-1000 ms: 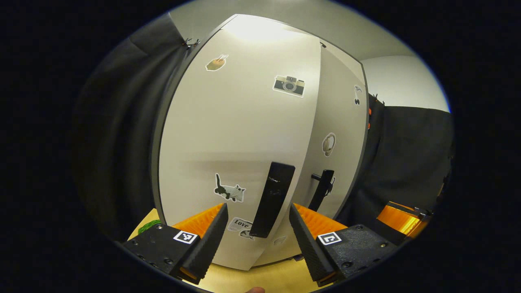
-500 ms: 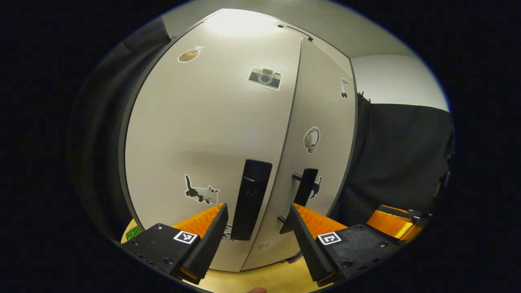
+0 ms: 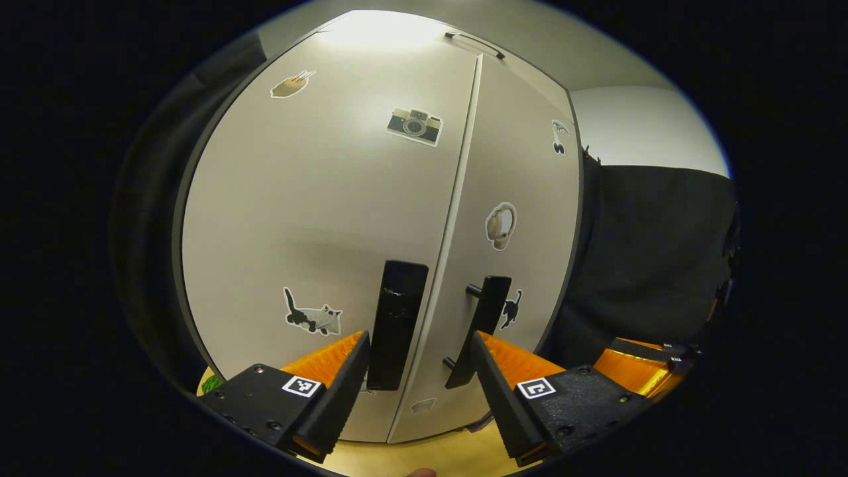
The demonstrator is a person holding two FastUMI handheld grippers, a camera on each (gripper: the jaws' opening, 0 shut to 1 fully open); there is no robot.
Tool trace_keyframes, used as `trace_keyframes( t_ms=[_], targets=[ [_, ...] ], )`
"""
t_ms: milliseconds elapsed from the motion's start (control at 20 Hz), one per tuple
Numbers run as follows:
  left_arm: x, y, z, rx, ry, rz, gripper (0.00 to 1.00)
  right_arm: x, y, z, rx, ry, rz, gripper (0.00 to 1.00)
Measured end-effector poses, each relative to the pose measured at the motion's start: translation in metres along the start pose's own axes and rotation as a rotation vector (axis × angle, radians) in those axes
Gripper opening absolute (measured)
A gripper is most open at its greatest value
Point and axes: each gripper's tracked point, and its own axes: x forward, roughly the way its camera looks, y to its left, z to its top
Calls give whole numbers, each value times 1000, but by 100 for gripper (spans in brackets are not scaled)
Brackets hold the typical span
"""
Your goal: Grab one shoe with the right hand and put it into the shoe cabinet, grab the other shoe with the left hand and put it into the shoe cabinet; then close the right door with the right hand and the left door with the left hand.
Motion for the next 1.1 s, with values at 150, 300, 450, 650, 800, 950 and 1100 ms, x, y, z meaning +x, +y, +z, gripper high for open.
trace_keyframes(
  t_ms=[150,300,450,650,800,950,1100],
  targets=[
    [2,-1,-1,10,3,2,92,10,5,1,-2,2,10,88],
    [5,-1,0,14,0,8,92,20,11,5,-12,-1,23,85],
    [11,2,-3,14,13,22,92,29,17,6,-11,-4,33,88],
    [21,3,-3,-29,4,27,93,40,19,3,-6,8,33,88],
    [24,4,-4,-28,6,25,92,44,16,-1,-13,15,23,88],
    [27,4,-5,-33,1,17,95,47,13,-1,-16,17,18,88],
    [26,4,-5,-22,4,30,98,49,12,-1,-19,24,19,88]
  ],
)
